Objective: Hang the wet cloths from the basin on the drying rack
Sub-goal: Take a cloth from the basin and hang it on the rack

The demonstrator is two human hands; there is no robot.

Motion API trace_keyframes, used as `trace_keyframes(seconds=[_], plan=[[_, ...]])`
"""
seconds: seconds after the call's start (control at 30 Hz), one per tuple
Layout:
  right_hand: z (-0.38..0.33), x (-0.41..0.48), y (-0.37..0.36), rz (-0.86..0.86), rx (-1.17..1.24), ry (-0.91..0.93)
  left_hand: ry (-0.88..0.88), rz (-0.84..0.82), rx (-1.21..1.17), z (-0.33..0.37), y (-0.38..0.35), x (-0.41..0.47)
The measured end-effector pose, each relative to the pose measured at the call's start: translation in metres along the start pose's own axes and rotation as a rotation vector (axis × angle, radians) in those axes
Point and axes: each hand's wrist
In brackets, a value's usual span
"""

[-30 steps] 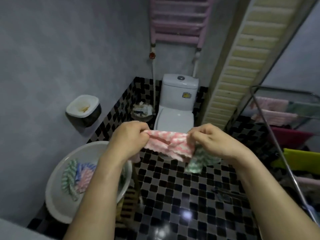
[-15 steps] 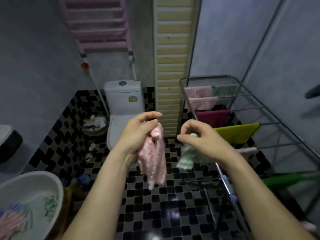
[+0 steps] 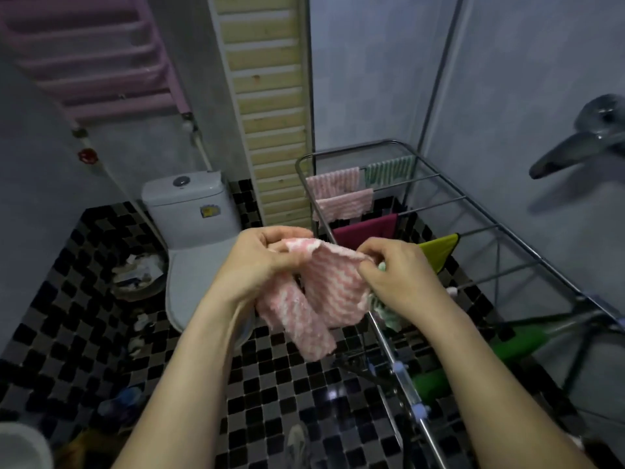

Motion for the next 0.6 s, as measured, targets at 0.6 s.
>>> trace_keyframes(seconds=[0.6], plan=[[0.071, 0.158, 0.056, 0.022, -0.279, -0.139, -0.484, -0.022, 0.687, 0.041, -0.006, 0.199]])
Point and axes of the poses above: each hand's wrist, its own x-axis towards the middle knuckle, its own y-axis out of the back of the hand, z = x × y, and after that the axes turned 3 degrees about y, right-handed
